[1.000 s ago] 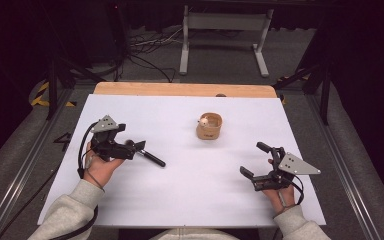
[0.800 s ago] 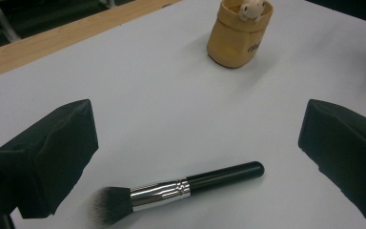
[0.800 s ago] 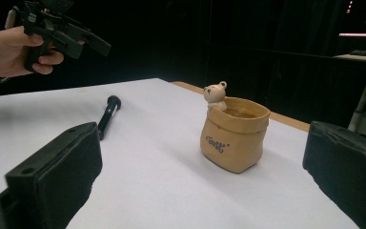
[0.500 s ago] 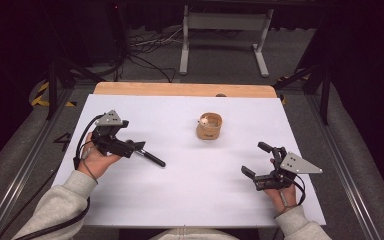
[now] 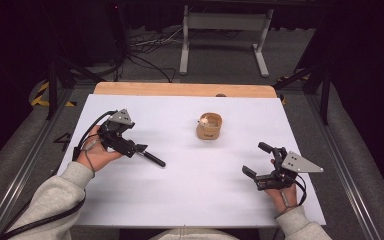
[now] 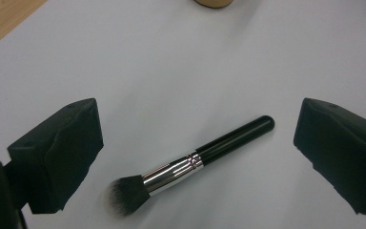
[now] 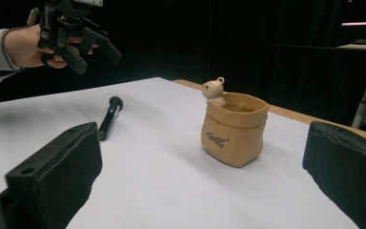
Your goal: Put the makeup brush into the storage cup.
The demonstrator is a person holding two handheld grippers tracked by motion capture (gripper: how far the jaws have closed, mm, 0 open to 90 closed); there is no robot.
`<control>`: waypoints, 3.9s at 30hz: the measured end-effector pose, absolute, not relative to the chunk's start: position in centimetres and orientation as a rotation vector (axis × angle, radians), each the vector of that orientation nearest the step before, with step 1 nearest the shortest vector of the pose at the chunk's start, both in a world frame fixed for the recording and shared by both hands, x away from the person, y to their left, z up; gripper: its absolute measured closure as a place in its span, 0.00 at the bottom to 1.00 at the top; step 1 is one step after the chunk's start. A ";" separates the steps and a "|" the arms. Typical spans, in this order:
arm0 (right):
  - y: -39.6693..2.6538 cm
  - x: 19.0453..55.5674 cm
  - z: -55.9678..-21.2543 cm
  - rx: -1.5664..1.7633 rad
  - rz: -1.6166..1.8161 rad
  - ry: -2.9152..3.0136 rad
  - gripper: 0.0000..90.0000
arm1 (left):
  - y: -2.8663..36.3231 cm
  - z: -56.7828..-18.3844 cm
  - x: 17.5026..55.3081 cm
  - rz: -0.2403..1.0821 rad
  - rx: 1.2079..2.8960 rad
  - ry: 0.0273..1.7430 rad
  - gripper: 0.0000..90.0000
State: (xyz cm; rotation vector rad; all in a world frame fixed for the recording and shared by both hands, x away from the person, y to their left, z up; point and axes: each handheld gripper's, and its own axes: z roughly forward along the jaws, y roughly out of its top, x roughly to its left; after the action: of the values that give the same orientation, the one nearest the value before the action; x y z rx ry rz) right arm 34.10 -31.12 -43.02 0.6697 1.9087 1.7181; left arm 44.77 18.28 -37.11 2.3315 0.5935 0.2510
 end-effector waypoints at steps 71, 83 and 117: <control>-31.4 33.9 -43.0 0.680 1.730 1.920 0.00 | 16.0 -41.4 49.1 0.022 2.783 0.466 0.05; -31.4 33.9 -43.0 0.687 1.733 1.922 0.00 | 15.8 -42.4 49.3 0.011 2.781 0.469 0.06; -31.5 34.0 -43.1 0.703 1.723 1.931 0.00 | 16.0 -42.5 48.8 0.039 2.884 0.343 0.72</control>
State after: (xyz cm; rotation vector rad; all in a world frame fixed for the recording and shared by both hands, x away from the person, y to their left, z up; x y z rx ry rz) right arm 33.99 -31.50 -43.12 0.7031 1.9313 1.7234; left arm 48.83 15.96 -42.52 2.8836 0.3431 0.0391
